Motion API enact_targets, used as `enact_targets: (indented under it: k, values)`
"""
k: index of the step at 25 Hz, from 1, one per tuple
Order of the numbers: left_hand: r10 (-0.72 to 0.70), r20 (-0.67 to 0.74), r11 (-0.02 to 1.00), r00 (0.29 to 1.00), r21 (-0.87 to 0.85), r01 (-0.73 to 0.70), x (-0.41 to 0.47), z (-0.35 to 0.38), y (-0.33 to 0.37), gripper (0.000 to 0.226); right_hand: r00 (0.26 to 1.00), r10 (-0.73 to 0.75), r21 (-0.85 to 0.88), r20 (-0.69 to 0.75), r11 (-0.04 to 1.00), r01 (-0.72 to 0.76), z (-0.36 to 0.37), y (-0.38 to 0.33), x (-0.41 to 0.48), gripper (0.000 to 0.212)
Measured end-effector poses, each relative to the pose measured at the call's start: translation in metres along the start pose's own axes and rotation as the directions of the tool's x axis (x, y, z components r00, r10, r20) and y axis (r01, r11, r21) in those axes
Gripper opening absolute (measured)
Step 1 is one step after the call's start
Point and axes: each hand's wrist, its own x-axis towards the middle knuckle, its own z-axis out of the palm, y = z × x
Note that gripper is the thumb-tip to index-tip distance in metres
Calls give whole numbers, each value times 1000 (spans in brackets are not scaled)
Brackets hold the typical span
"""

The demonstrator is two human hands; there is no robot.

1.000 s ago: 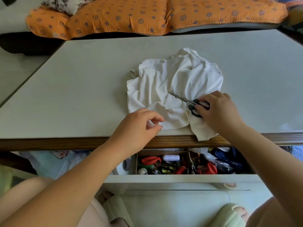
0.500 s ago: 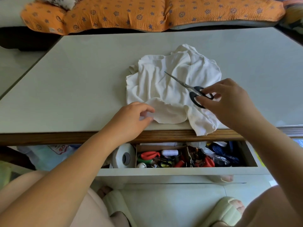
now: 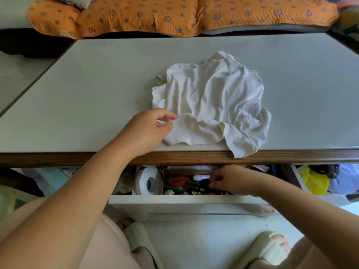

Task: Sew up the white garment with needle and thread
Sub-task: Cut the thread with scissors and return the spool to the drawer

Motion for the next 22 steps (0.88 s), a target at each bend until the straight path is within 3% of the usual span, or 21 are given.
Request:
enact_targets:
  k: [4,5,6,7,8,10,12,16,22]
  values:
    - [-12,3,1000,1000,-9,12,0,-1,-3,26,974,-167,-223,-156,966,130,15,-6,-12,45]
    - [-9,1,1000,1000,-10,9,0,-1,-4,25,920,-290,-309,-262,929,205,17,-9,-21,45]
    - [-2,-2,1000,1000,-13,2,0,-1,-4,25,803,-460,-440,-378,853,281,20,-12,-30,50]
    - [6,-3,1000,1000,-14,-6,0,-1,-3,25,683,-581,-568,-443,771,288,24,-12,-34,63]
    - [12,-4,1000,1000,-15,-12,0,0,-2,25,613,-631,-655,-475,719,232,31,-10,-32,84]
    - [20,-5,1000,1000,-22,-20,0,1,1,25,669,-558,-667,-492,735,122,39,-4,-19,122]
    - [26,-7,999,1000,-30,-27,1,2,4,24,721,-471,-618,-507,782,76,42,0,-7,137]
    - [20,3,999,1000,-30,-20,0,4,5,24,728,-430,-592,-534,805,42,40,-1,-4,128]
    - [28,-17,1000,999,8,-28,0,13,6,27,587,-472,-561,-657,827,37,34,-6,6,95]
